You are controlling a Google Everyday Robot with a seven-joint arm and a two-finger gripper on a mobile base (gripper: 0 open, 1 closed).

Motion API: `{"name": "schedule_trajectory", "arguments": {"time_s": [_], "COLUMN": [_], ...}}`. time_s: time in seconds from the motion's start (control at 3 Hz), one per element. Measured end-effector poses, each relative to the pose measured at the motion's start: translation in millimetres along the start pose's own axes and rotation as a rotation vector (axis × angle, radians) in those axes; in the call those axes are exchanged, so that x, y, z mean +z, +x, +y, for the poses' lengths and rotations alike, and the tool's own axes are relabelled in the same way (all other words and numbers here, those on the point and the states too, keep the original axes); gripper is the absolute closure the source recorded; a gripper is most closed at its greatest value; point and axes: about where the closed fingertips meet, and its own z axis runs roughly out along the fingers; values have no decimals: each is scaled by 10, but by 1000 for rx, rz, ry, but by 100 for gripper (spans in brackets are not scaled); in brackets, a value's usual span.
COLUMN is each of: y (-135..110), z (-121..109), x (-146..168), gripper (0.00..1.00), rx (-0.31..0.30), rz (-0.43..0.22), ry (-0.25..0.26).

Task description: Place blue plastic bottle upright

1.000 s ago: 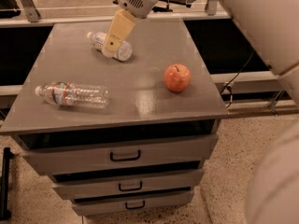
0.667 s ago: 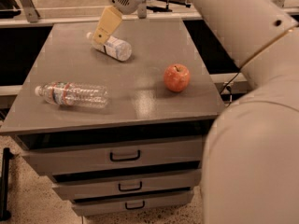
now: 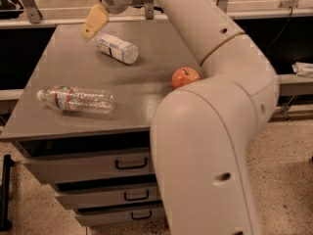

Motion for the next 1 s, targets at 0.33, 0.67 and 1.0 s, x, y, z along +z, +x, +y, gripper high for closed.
{"name": "schedule_trajectory", "arguments": {"time_s": [0.33,0.67,1.0], "y": [-86,-75,14], "z": [-39,-40,-54], "x": [353,611,802], "gripper": [0,0,0], "rx": [66,110,134], "rz": [38,77,121], "ry": [-3,-18,-24]}}
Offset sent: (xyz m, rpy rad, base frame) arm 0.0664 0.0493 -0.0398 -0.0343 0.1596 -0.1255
